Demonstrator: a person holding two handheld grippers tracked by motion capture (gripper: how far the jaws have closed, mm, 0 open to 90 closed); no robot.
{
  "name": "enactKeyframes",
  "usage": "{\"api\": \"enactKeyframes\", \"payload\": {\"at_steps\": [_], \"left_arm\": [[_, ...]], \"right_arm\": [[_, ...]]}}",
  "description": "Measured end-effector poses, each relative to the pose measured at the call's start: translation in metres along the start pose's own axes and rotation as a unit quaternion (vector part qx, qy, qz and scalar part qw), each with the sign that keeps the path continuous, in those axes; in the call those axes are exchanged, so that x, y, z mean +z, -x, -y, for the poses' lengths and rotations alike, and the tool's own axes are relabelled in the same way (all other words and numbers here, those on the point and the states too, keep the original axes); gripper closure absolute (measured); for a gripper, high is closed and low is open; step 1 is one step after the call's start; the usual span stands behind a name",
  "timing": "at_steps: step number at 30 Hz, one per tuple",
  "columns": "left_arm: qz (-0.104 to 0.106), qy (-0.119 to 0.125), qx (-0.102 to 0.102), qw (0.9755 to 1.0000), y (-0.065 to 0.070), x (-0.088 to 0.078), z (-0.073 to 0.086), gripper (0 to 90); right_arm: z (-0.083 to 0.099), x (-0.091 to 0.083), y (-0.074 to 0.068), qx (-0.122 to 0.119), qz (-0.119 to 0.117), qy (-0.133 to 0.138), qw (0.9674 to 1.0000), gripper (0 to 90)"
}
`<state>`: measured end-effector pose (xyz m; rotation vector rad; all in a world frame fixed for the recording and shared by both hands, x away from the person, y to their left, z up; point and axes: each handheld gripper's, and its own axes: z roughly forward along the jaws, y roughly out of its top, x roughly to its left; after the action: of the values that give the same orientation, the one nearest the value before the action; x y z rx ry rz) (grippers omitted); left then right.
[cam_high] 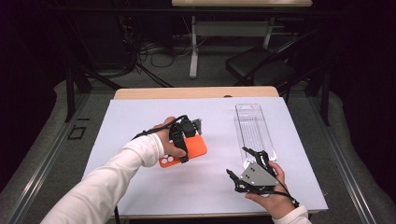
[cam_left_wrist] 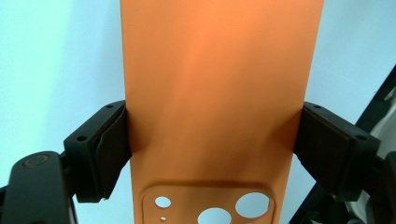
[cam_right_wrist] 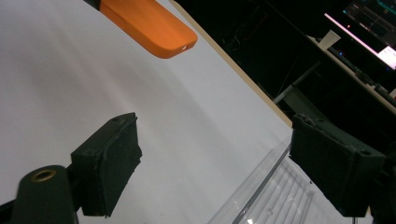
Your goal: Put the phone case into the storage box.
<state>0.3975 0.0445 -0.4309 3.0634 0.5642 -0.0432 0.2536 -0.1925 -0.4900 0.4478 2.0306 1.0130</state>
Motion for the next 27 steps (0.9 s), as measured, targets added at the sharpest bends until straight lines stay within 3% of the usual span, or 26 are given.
{"api": "enactKeyframes", "payload": {"at_steps": [9,16,23,26,27], "left_arm": [[-0.004,-0.002,0.015,0.9999,0.003,-0.007,-0.005,15.9],[-0.002,0.003,0.016,0.9999,0.004,-0.011,-0.008,15.9],[-0.001,-0.001,0.021,0.9998,0.004,-0.012,-0.011,15.9],[0.000,0.001,0.026,0.9997,0.005,-0.014,-0.013,15.9],[0.001,0.001,0.027,0.9996,0.005,-0.015,-0.014,15.9]], "right_arm": [[-0.014,0.013,-0.004,-0.068,-0.001,-0.002,0.9977,15.9],[-0.020,0.020,-0.010,-0.138,0.002,-0.007,0.9904,19.1],[-0.023,0.027,-0.014,-0.173,0.008,-0.020,0.9846,20.9],[-0.025,0.032,-0.014,-0.195,0.007,-0.012,0.9808,20.9],[-0.026,0.031,-0.015,-0.200,0.011,-0.020,0.9796,21.0]]}}
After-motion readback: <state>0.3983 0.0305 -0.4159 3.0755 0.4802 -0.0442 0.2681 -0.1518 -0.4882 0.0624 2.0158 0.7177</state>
